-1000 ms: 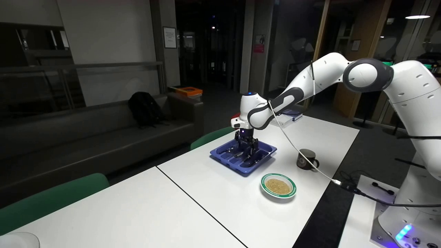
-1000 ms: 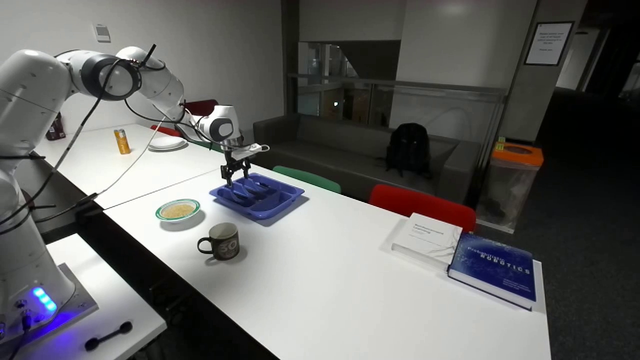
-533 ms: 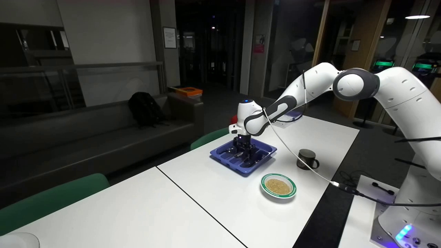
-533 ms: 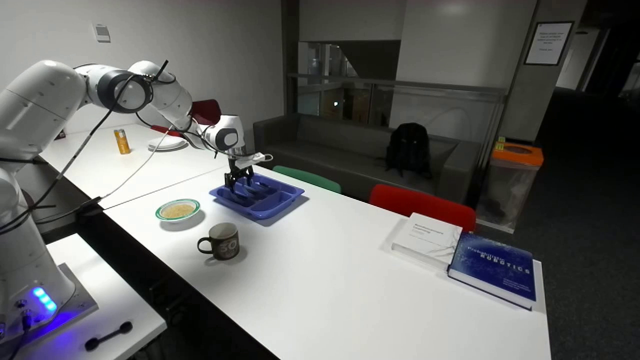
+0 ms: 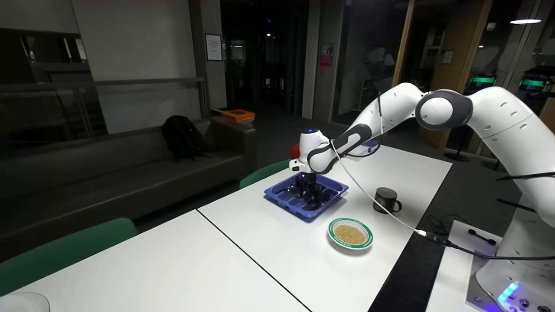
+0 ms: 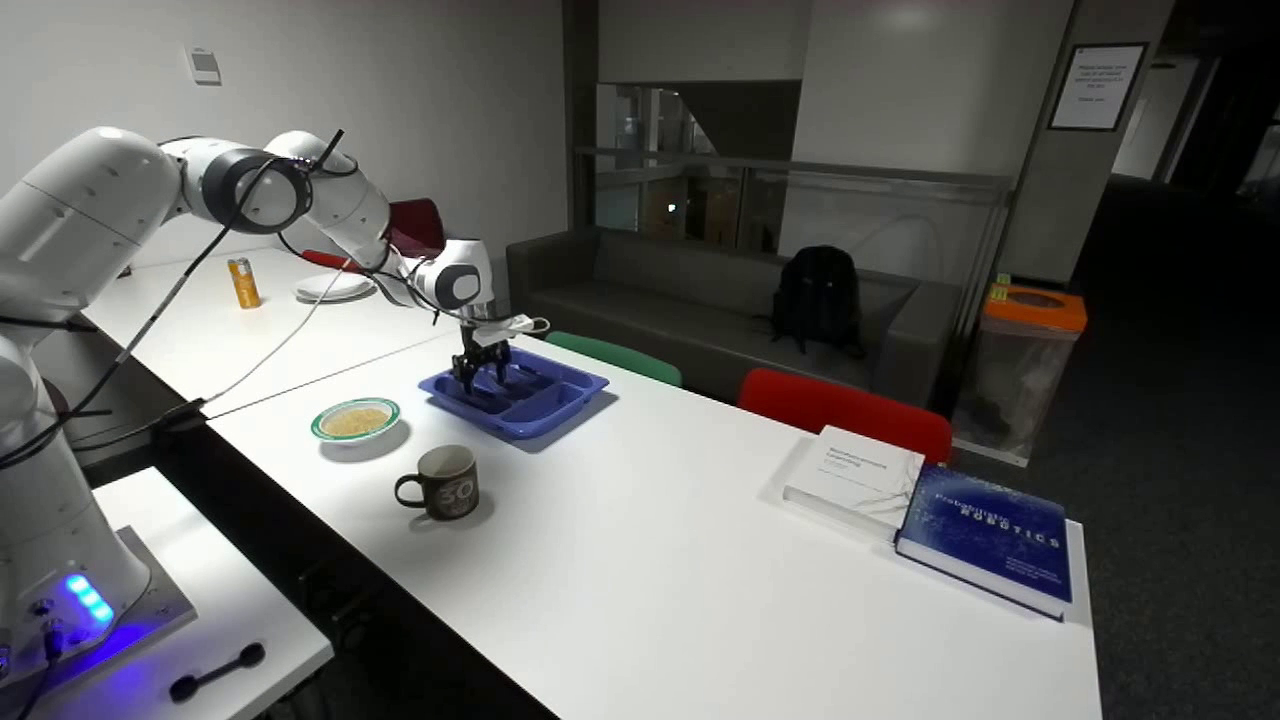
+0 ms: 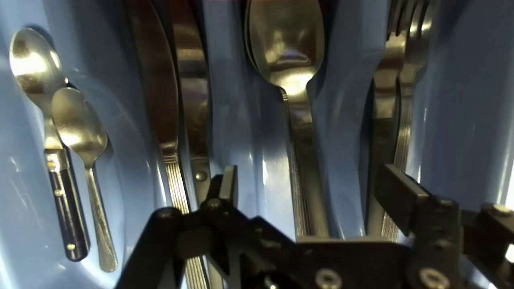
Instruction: Pick up a silver spoon from the blue tray, use the spoon to scoop up some contents from the bowl, place the contents back in the bowl, put the silver spoon back on the blue tray
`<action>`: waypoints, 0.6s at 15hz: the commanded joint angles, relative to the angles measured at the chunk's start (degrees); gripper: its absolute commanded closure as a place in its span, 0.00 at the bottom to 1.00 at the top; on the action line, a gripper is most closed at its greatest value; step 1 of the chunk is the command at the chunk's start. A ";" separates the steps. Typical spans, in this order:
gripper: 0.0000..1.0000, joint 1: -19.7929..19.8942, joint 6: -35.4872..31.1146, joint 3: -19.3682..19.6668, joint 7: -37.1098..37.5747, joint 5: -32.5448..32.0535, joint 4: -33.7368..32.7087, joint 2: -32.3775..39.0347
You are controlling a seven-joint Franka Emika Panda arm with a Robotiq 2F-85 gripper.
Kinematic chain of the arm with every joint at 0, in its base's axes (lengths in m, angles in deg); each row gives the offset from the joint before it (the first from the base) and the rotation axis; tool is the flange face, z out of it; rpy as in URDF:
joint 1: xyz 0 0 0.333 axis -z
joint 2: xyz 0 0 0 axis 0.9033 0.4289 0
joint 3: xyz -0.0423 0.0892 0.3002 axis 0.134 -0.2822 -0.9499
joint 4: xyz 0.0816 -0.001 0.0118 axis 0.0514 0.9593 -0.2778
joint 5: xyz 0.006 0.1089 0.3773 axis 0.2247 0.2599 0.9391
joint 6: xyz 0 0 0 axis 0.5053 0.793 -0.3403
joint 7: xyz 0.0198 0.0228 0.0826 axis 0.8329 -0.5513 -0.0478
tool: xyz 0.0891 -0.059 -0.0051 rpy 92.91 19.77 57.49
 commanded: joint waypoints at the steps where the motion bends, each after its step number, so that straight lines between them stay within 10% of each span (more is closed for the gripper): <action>1: 0.38 -0.37 1.51 0.49 1.08 -0.35 -1.70 0.38; 9: 0.41 -0.05 4.17 0.16 0.08 -0.01 -4.32 2.37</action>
